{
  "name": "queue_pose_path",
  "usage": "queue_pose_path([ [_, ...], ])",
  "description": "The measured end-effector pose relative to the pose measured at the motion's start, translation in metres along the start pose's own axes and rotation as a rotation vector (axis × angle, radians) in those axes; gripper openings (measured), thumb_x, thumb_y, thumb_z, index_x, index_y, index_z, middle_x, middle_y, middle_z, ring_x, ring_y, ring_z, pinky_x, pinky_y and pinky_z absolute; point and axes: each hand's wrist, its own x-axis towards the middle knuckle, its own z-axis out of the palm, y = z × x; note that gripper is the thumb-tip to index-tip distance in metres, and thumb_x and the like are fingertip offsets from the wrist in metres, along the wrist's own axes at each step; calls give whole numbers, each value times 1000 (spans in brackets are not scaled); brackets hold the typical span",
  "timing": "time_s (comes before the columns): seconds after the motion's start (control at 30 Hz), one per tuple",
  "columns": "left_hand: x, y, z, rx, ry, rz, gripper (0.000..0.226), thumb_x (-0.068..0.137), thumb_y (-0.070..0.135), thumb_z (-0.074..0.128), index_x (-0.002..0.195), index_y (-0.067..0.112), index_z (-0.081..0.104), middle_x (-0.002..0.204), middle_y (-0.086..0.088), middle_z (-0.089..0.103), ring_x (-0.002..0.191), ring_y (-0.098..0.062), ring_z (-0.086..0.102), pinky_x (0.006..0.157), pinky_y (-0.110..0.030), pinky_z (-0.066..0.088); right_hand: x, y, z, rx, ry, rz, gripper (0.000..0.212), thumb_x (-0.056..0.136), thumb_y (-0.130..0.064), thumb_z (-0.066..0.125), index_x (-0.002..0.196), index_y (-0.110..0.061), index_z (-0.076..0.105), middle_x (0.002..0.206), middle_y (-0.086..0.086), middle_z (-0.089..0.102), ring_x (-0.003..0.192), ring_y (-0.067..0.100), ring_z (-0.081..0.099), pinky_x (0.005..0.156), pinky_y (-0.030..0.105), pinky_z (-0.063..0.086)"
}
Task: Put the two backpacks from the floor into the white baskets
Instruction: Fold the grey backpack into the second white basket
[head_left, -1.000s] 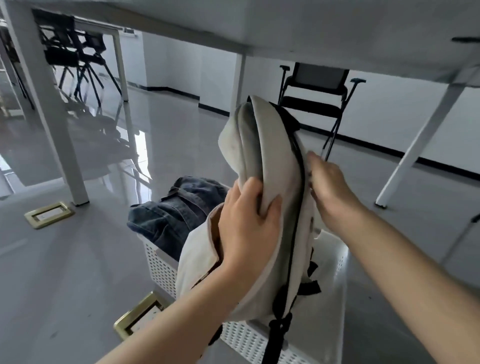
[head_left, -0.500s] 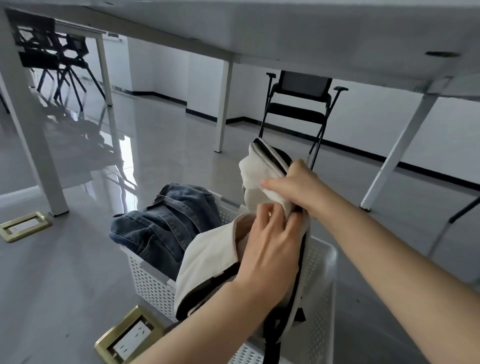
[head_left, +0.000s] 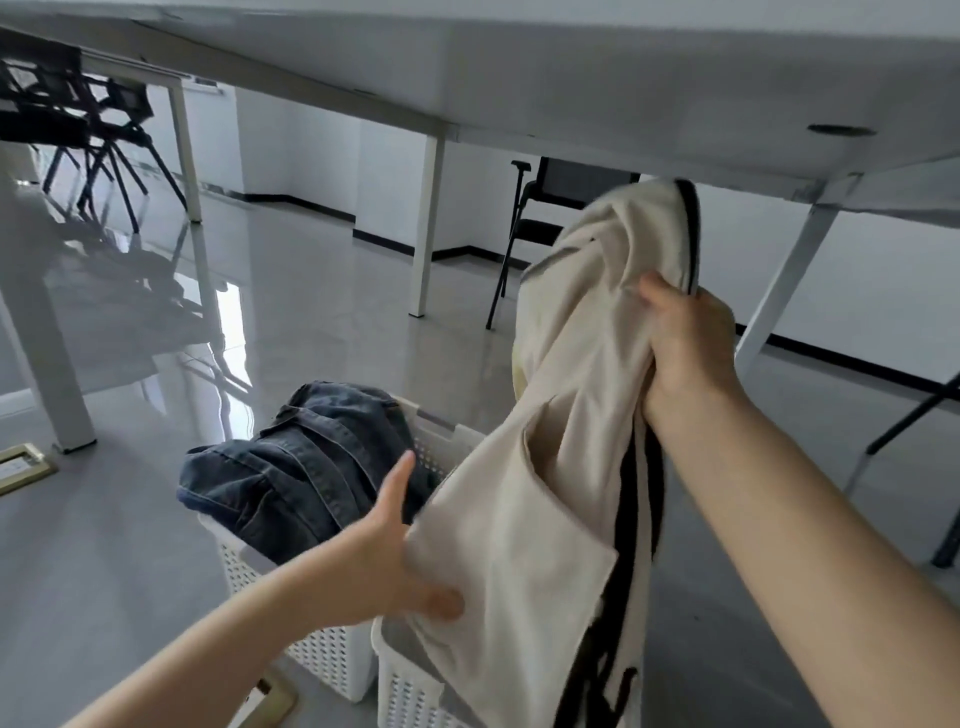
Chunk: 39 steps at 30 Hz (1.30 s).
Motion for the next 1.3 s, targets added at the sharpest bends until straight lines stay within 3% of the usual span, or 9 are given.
queue_pose_path([
  [0.17, 30, 2, 38, -101, 263, 6, 14, 82, 15, 69, 89, 8, 60, 77, -4, 66, 45, -13, 58, 49, -25, 54, -8, -6, 14, 28, -28, -43, 25, 84, -9, 62, 108, -1, 65, 87, 7, 69, 71, 16, 67, 60, 20, 56],
  [0.33, 62, -9, 64, -114, 691, 34, 15, 83, 5, 47, 67, 4, 45, 63, -4, 51, 59, -19, 39, 54, -34, 35, -2, 15, 13, -27, 4, -78, 31, 77, -12, 64, 108, -7, 65, 93, 7, 70, 84, 23, 69, 78, 36, 57],
  [0.43, 79, -32, 83, 14, 446, -81, 13, 87, 18, 46, 93, 10, 54, 89, -3, 60, 85, -25, 56, 77, -39, 46, -9, 41, 8, -121, 5, -56, 37, 71, -5, 65, 108, -11, 62, 100, 10, 70, 89, 26, 68, 80, 36, 56],
  [0.53, 90, -48, 99, -62, 93, -190, 91, 77, 26, 52, 154, 28, 2, 151, -10, 36, 135, -31, 42, 111, -38, 35, -20, 65, 2, -207, -53, -73, 38, 76, 1, 63, 110, -15, 54, 103, 4, 65, 89, 18, 64, 78, 25, 52],
  [0.67, 81, -31, 87, -334, -93, 91, 127, 63, 8, 74, 130, 72, -12, 156, 27, -3, 148, -9, 7, 119, -41, 26, -29, 80, 0, -223, -66, -124, 48, 78, 2, 64, 113, -25, 46, 97, -8, 59, 88, 9, 62, 74, 17, 47],
  [0.83, 51, 4, 92, -287, 44, 220, 147, 55, 32, 92, 142, 51, -24, 158, 18, 0, 145, -5, 11, 118, -31, 20, -32, 80, -3, -145, -3, -83, 50, 76, 3, 66, 116, -22, 50, 104, 0, 62, 88, 11, 63, 71, 18, 46],
  [1.03, 58, -5, 133, 188, 328, 380, 115, 78, 50, 68, 151, 34, -19, 157, 4, 11, 138, -25, 34, 102, -41, 43, -35, 91, -15, -141, 31, -120, 56, 74, 3, 69, 122, -20, 51, 105, -4, 62, 89, 8, 64, 74, 15, 49],
  [1.2, 81, -36, 140, 489, -207, -68, 102, 88, 46, 58, 150, 32, -22, 165, -7, 3, 143, -34, 32, 111, -49, 31, -50, 136, -38, -284, 28, 64, 62, 70, 7, 68, 121, -24, 52, 116, 7, 65, 102, 24, 64, 93, 38, 52],
  [1.3, 79, -15, 100, 434, -133, 62, 62, 88, 26, 61, 146, 19, 39, 135, -9, 56, 125, -33, 53, 95, -33, 43, -45, 146, -45, -317, 47, 46, 60, 69, 11, 64, 122, -17, 56, 112, 8, 67, 99, 25, 66, 92, 39, 54],
])
